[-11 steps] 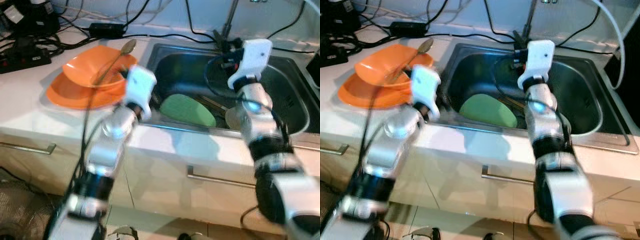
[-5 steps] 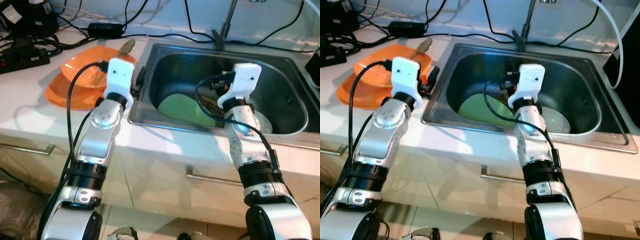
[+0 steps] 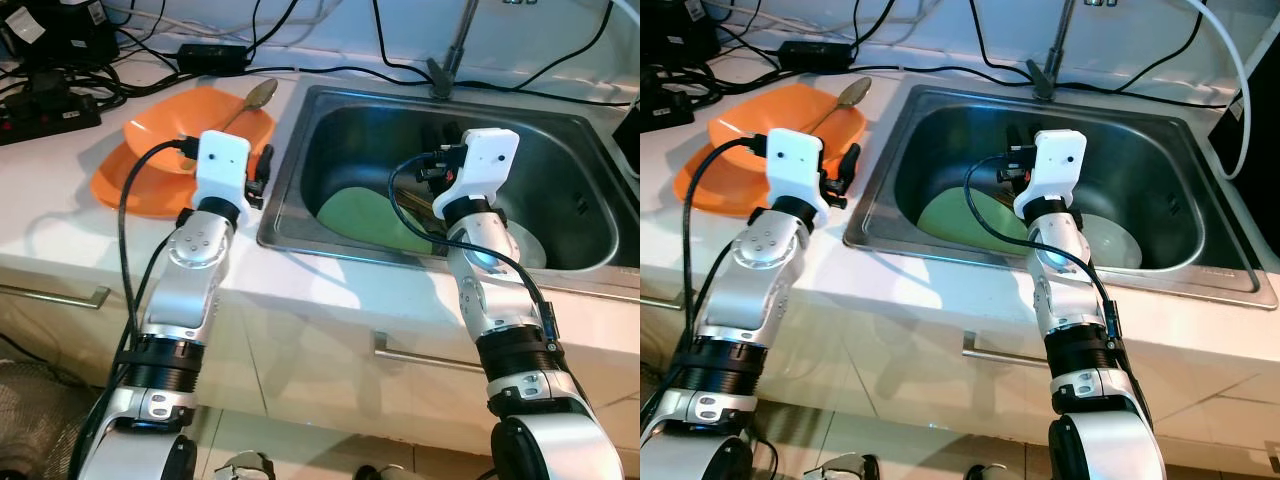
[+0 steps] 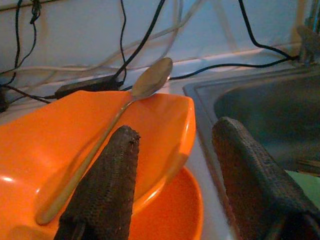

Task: Kitchen organization

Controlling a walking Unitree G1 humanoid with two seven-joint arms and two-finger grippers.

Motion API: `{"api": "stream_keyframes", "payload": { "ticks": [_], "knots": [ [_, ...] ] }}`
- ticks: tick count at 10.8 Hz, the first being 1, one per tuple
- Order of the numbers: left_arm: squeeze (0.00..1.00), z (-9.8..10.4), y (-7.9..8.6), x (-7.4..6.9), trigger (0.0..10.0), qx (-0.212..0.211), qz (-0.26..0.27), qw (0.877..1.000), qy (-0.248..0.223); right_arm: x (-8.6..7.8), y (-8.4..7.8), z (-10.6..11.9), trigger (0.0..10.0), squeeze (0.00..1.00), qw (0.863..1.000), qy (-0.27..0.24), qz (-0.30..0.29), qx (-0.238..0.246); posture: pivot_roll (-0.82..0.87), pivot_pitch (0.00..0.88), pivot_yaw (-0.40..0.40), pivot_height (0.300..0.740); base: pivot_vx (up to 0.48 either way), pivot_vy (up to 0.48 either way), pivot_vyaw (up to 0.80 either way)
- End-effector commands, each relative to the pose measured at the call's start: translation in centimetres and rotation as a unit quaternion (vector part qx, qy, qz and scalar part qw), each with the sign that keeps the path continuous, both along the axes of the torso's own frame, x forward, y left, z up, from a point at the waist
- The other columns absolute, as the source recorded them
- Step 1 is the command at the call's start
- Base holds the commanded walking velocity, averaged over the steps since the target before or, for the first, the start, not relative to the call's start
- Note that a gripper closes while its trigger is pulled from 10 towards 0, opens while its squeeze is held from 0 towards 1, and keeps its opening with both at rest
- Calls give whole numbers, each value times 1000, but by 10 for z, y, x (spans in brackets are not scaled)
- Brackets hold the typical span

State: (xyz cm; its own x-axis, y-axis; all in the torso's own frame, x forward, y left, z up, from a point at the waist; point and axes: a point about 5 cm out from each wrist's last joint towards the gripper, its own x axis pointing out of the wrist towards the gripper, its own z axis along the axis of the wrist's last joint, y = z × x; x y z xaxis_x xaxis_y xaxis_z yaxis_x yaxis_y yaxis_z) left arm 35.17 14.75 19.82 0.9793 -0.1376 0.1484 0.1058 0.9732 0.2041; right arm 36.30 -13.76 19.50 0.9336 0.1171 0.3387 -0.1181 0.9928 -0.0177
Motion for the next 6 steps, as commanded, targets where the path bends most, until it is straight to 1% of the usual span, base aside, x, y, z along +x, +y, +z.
{"api": "stream_keyframes", "payload": {
  "ticks": [1, 3, 4, 5, 6],
  "knots": [
    [0, -3, 7, -2, 10000, 2, 17, 1000, 7, -1, -1, 3, 10000, 0, 1000, -3, -1, 2, 40, 91, -53, 740, 0, 0, 0],
    [0, 7, 32, -2, 10000, 20, 56, 998, -4, -1, -1, 2, 10000, 0, 1000, 1, -1, 1, 42, 91, -56, 740, 0, 0, 0],
    [0, 9, 42, -3, 10000, 25, 73, 997, -4, -1, -1, 2, 10000, 0, 1000, 2, -1, 1, 43, 92, -57, 740, 0, 0, 0],
    [0, 6, 52, -6, 10000, 27, 93, 995, 6, -1, -1, 2, 10000, 0, 1000, 6, -1, 0, 45, 92, -59, 740, 0, 0, 0],
    [0, 5, 54, -7, 10000, 27, 95, 995, 8, -1, -1, 2, 10000, 0, 1000, 6, -1, 0, 45, 92, -59, 740, 0, 0, 0]
  ]
}}
